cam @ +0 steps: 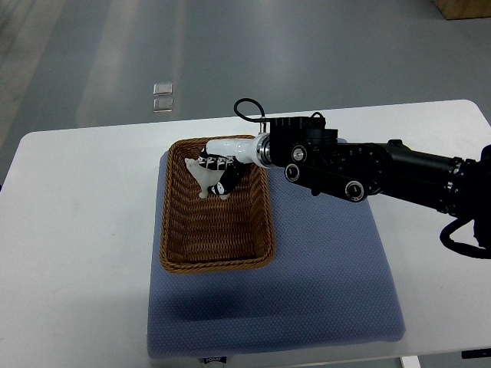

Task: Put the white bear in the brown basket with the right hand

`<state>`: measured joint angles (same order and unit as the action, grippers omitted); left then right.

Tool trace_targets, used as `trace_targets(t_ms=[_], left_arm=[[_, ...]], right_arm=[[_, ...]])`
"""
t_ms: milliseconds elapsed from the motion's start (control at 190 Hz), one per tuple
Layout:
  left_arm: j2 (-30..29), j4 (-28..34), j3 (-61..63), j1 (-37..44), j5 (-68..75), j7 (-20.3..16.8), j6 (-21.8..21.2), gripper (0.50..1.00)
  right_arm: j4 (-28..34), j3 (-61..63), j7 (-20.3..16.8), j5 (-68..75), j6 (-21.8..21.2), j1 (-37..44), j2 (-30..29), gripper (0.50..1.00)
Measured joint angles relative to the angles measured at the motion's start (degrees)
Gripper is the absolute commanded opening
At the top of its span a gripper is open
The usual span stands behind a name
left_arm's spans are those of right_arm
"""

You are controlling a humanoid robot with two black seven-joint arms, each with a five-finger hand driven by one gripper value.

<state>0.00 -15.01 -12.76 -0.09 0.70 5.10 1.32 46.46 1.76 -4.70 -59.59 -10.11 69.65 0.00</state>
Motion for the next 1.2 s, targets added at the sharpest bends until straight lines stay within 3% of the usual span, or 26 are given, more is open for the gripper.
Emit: trace_targets(t_ms=[237, 374, 600, 921, 1074, 1200], left_arm=[[0.0, -0.02, 0.02, 0.0, 0.0, 0.0, 0.0, 1.0], [0.0, -0.02, 0.02, 0.0, 0.0, 0.0, 0.0, 1.0], [0.0, -0.02, 0.02, 0.0, 0.0, 0.0, 0.0, 1.0], [0.0, -0.02, 0.0, 0.0, 0.0, 0.0, 0.0, 1.0], [0.0, -0.02, -0.07, 0.0, 0.0, 0.0, 0.0, 1.0], [0.0, -0.02, -0.07, 0.0, 0.0, 0.0, 0.0, 1.0]], right_arm=[[-0.66, 0.0, 0.65, -0.16, 0.08, -1.28, 0.0, 0.615], [-0.67, 0.0, 0.89, -0.15, 0.03, -1.65, 0.0, 0.762], [-0.66, 0.12, 1.02, -0.08, -0.31, -1.83, 0.0, 0.858], [-0.51, 6.16, 1.35, 0.81, -0.39, 1.5, 0.14, 0.889], [-0.5, 16.99, 1.88, 1.1, -0.21, 0.53, 3.6, 0.891], [-0.5, 30.99, 3.62, 1.28, -0.14, -6.44, 6.28, 0.891]])
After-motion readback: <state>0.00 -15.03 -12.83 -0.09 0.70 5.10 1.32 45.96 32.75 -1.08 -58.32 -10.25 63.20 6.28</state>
